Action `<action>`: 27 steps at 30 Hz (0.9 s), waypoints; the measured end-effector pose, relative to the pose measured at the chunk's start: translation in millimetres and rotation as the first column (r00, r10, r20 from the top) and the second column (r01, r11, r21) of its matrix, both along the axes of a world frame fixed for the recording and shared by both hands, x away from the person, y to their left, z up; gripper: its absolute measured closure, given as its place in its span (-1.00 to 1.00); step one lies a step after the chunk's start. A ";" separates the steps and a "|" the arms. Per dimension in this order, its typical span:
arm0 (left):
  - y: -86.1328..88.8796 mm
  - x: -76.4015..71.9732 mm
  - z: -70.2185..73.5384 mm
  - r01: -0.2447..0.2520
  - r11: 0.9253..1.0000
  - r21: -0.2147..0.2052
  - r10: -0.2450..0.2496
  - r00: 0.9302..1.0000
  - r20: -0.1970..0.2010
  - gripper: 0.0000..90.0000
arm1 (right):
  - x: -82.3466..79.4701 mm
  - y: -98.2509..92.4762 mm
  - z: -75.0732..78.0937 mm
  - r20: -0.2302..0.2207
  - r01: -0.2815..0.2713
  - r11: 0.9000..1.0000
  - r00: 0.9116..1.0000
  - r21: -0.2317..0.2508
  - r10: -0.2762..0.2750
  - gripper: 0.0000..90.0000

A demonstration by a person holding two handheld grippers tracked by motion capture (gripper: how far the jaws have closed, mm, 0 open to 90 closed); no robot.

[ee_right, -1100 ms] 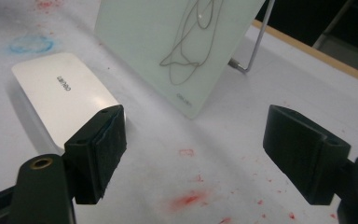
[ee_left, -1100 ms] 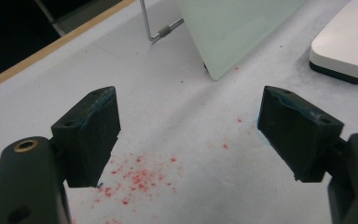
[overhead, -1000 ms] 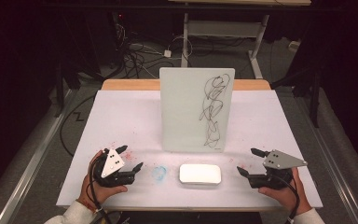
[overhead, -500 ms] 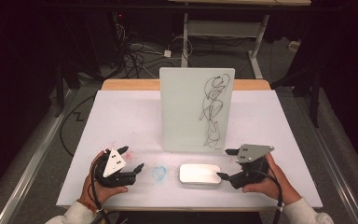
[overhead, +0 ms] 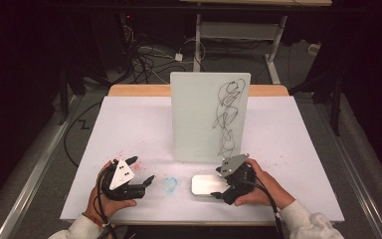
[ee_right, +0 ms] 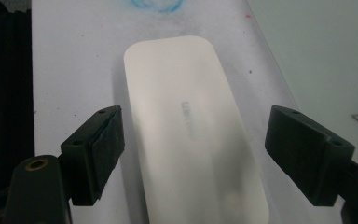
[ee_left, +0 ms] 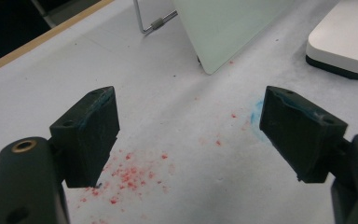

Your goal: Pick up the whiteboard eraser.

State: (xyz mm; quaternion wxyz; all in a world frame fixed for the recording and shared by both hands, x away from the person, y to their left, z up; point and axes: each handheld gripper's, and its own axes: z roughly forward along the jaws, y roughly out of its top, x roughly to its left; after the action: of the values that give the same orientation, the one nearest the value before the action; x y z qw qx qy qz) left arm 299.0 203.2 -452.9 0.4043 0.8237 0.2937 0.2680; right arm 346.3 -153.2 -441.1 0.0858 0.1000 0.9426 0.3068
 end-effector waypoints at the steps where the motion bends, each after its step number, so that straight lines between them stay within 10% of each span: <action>1: -0.1 0.0 0.0 0.002 1.000 0.000 -0.002 1.000 -0.001 -0.57 | 2.1 1.9 -2.1 -0.007 -0.004 1.000 1.000 -0.006 0.004 -0.54; 27: -0.7 0.1 -0.9 0.014 1.000 0.017 -0.014 1.000 -0.006 -0.57 | 5.9 13.3 -11.8 -0.016 -0.084 0.995 0.996 -0.059 0.084 -0.31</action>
State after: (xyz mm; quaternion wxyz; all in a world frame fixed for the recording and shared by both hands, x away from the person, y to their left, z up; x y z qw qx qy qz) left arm 299.1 202.5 -453.7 0.3984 0.8299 0.2865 0.2654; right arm 352.2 -139.9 -452.9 0.0693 0.0598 0.9552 0.2815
